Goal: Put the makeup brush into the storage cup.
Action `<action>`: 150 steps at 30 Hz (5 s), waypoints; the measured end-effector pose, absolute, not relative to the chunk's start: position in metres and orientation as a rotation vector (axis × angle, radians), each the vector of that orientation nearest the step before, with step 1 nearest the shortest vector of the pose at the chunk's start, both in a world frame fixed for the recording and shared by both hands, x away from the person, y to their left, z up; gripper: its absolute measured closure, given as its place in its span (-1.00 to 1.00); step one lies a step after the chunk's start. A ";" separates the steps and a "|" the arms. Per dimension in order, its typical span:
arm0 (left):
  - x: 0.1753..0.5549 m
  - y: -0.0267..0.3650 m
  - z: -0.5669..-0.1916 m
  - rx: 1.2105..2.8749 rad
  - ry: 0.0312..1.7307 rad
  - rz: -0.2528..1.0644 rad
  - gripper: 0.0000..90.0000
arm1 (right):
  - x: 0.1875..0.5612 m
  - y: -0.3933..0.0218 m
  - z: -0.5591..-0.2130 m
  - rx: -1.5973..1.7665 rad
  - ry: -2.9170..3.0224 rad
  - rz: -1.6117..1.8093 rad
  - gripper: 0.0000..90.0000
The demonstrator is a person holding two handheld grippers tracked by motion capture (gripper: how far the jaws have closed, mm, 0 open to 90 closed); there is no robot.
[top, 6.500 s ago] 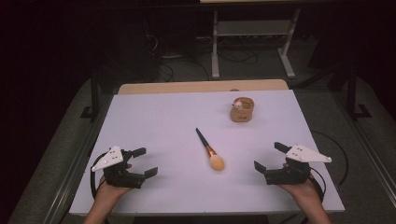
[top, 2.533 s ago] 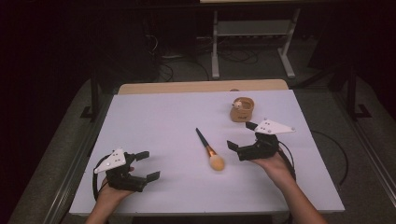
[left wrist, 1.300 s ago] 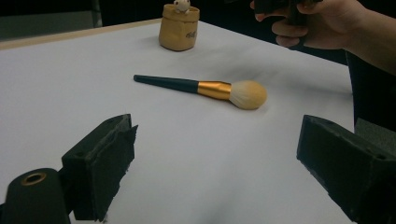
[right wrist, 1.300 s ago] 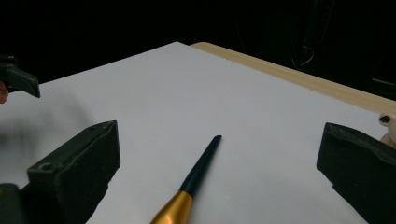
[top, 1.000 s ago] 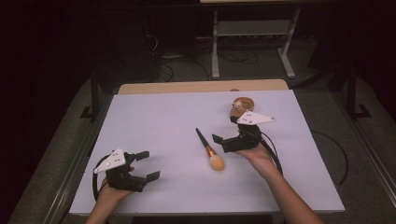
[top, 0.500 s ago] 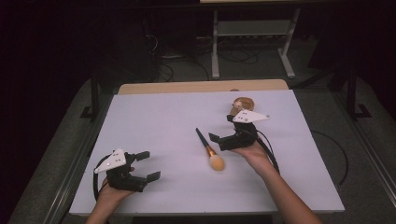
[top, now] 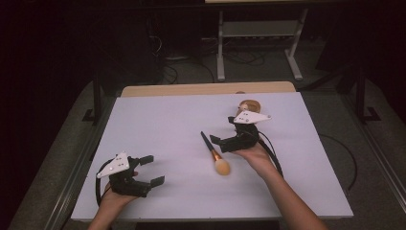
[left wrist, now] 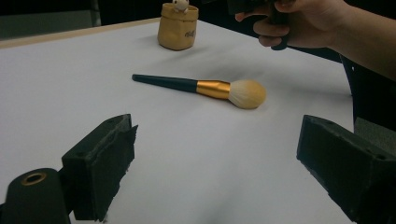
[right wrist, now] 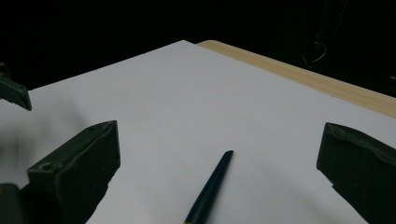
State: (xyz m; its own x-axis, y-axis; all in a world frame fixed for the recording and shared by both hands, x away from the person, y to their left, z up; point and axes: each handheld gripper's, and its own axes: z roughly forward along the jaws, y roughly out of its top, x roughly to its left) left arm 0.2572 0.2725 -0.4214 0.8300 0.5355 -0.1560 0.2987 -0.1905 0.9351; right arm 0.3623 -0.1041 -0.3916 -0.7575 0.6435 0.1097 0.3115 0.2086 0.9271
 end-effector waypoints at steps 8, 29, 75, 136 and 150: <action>0.257 0.273 -0.421 1.799 0.641 0.243 -0.76 | 0.367 -0.098 -0.392 0.894 2.193 1.569 -1.00; 0.257 0.272 -0.422 1.795 0.636 0.240 -0.76 | 0.383 -0.082 -0.395 0.902 2.197 1.580 -1.00; 0.259 0.270 -0.423 1.793 0.625 0.226 -0.75 | 0.375 -0.075 -0.391 1.147 2.572 1.042 -0.65; 0.258 0.269 -0.423 1.801 0.619 0.215 -0.75 | 0.377 -0.057 -0.421 1.320 2.793 0.763 0.06; 0.259 0.269 -0.423 1.805 0.617 0.216 -0.75 | 0.377 -0.054 -0.424 1.313 2.809 0.728 0.18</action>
